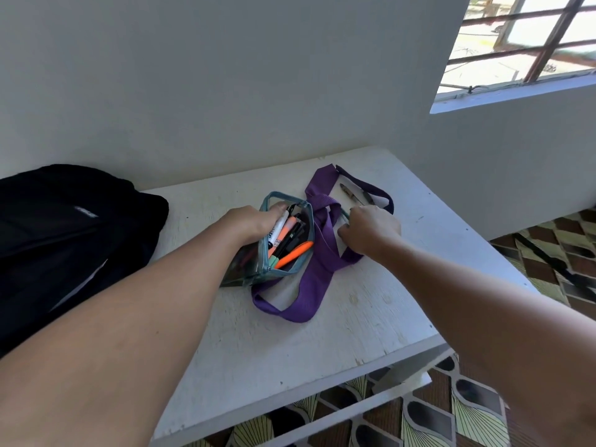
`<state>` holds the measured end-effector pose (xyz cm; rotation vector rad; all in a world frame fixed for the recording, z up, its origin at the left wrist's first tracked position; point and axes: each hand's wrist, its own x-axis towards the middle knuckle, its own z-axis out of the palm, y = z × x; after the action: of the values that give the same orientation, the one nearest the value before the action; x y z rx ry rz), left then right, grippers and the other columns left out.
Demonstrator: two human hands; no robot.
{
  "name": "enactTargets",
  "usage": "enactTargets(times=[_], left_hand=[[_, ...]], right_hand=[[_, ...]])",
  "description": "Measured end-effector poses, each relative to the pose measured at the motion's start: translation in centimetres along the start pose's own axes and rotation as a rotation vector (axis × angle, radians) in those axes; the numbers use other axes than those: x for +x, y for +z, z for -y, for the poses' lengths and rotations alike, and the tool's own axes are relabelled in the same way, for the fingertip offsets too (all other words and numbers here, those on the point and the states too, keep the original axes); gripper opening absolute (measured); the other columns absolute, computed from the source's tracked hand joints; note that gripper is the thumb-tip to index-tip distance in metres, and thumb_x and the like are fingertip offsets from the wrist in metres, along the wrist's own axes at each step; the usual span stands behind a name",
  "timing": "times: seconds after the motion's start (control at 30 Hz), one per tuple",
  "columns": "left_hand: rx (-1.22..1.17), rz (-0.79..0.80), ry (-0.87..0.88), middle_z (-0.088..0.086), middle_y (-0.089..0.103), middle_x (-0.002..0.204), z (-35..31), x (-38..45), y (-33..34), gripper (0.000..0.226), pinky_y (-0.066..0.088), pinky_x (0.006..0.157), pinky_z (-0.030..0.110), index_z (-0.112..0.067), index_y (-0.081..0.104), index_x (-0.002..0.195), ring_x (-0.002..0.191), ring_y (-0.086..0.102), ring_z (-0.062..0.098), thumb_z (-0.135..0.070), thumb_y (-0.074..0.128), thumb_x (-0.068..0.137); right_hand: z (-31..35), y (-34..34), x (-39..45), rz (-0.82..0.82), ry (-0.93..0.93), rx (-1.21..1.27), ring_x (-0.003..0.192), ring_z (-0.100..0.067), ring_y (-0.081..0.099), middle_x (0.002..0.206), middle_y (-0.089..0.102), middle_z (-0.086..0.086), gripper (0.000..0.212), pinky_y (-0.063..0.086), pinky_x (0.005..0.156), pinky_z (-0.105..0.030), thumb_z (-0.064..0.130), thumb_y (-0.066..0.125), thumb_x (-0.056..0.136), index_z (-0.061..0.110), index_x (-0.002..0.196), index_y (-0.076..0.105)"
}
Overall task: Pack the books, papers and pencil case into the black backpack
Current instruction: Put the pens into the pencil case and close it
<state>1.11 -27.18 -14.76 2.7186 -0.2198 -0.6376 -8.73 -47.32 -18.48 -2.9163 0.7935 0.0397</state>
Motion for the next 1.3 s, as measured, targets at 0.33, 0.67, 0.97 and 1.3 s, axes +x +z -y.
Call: enactTargets(times=[0.33,0.67,0.97,1.3], left_hand=[[-0.017,0.008,0.013,0.020,0.035,0.161,0.1,0.0,0.0,0.102,0.039,0.110,0.042,-0.007,0.034,0.157,0.142,0.042,0.039,-0.084,0.031,0.090],[-0.154,0.034,0.018,0.018,0.040,0.159,0.9,-0.5,-0.2,0.101,0.038,0.108,0.044,-0.012,0.040,0.155,0.140,0.045,0.037,-0.087,0.031,0.088],[-0.375,0.201,-0.028,0.010,0.060,0.138,1.9,-0.4,-0.5,0.087,0.047,0.086,0.038,-0.020,0.060,0.139,0.114,0.060,0.029,-0.085,0.039,0.085],[-0.361,0.310,-0.017,0.012,0.061,0.139,3.2,-1.1,-1.6,0.085,0.041,0.111,0.055,-0.026,0.067,0.121,0.123,0.057,0.032,-0.091,0.044,0.071]], right_hand=[[1.3,-2.1,-0.5,-0.125,0.188,0.629,0.132,-0.036,0.038,0.137,0.039,-0.016,0.038,0.037,0.107,-0.049,0.030,0.034,0.107,0.010,0.133,0.055],[7.2,-2.2,-3.3,-0.310,-0.291,0.941,0.072,-0.020,0.065,0.081,0.066,-0.002,0.017,0.054,0.065,-0.043,0.030,0.052,0.107,0.014,0.103,0.056],[6.0,1.5,-3.0,-0.368,-0.580,0.532,0.079,-0.025,0.057,0.100,0.047,0.006,0.014,0.043,0.065,-0.035,0.023,0.054,0.107,0.014,0.115,0.060],[7.3,2.1,-1.0,-0.029,-0.611,0.394,0.130,-0.037,0.039,0.141,0.048,-0.010,0.052,0.033,0.114,-0.041,0.008,0.042,0.101,0.025,0.149,0.055]])
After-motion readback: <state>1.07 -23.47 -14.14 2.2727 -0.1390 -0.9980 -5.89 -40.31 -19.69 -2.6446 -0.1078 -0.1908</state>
